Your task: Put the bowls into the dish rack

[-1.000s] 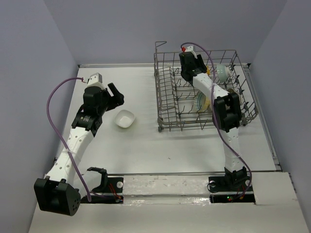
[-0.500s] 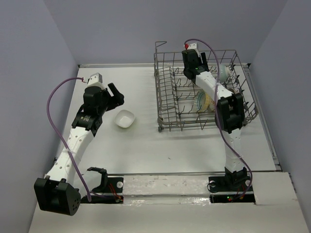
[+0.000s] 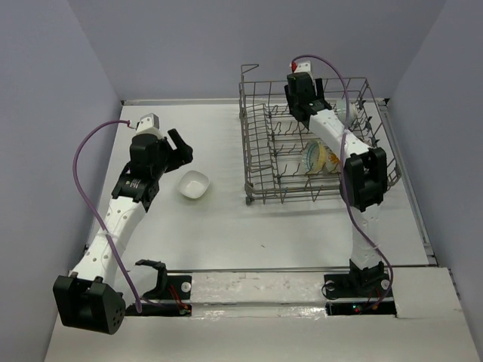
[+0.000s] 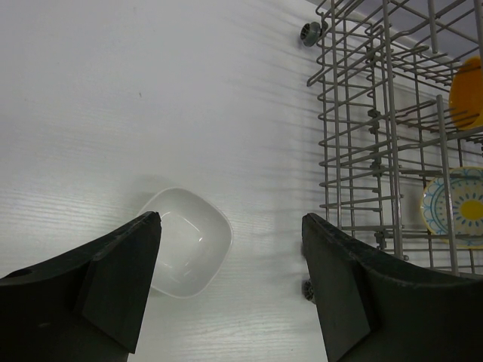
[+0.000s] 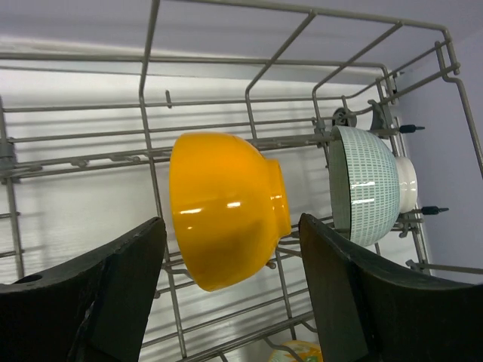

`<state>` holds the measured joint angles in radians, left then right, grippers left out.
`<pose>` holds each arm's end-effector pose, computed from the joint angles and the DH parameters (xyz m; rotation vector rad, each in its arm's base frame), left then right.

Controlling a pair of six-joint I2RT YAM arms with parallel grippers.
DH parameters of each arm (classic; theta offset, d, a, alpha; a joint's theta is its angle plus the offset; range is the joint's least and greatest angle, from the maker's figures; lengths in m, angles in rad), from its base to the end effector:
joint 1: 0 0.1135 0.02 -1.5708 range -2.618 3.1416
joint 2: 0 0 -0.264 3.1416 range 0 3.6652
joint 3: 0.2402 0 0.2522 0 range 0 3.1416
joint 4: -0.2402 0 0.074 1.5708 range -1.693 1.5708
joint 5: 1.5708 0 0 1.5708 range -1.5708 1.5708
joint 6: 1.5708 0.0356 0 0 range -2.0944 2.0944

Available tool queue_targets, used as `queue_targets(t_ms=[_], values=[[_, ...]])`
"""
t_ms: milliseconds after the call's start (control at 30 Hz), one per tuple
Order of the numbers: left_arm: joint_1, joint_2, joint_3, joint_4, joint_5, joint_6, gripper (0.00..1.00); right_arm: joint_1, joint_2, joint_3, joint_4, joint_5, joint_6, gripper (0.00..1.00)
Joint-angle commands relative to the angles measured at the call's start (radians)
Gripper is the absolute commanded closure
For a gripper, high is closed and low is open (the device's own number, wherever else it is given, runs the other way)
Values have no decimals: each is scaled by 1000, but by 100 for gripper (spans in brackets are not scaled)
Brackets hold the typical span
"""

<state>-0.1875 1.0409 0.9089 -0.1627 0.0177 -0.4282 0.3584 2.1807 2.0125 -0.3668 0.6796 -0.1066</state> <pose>0.2378 -0.0458 0.3367 -0.2145 1.8768 -0.4404 0.4857 0.1580 0.2962 -0.0682 2.0203 -0.5532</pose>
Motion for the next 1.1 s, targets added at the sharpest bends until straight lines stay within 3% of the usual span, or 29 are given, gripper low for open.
queue_targets(t_ms=[0, 200, 467, 700, 1067], values=[[8, 1, -8, 31, -27, 0, 16, -12, -93, -4, 13, -81, 54, 24], [8, 19, -2, 9, -105, -6, 16, -12, -168, -35, -14, -167, 105, 23], [16, 16, -24, -69, -315, -112, 15, -12, -468, -213, -21, -322, 251, 23], [46, 47, -128, -63, -265, -188, 16, -12, -674, -386, 12, -384, 289, 23], [53, 88, -203, -6, -240, -273, 16, -12, -685, -396, 14, -494, 321, 23]])
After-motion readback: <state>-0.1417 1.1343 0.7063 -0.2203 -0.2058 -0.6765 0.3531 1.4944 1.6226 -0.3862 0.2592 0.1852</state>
